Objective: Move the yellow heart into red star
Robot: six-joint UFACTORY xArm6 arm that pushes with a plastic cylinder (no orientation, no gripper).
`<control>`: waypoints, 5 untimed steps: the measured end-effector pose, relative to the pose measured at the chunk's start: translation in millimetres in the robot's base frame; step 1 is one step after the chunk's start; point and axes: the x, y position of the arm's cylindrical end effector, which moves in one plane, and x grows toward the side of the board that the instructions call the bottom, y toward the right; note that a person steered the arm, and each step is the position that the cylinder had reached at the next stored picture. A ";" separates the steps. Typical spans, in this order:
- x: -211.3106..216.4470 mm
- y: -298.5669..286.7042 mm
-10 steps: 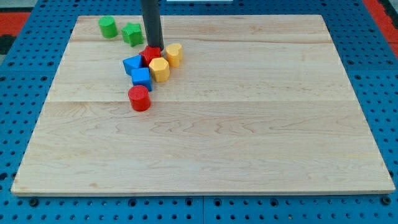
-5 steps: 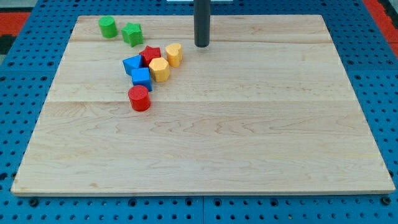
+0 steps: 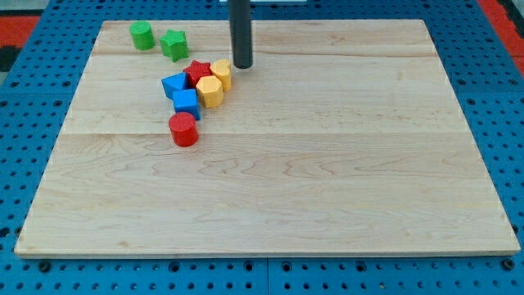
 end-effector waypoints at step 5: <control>181.2 7.2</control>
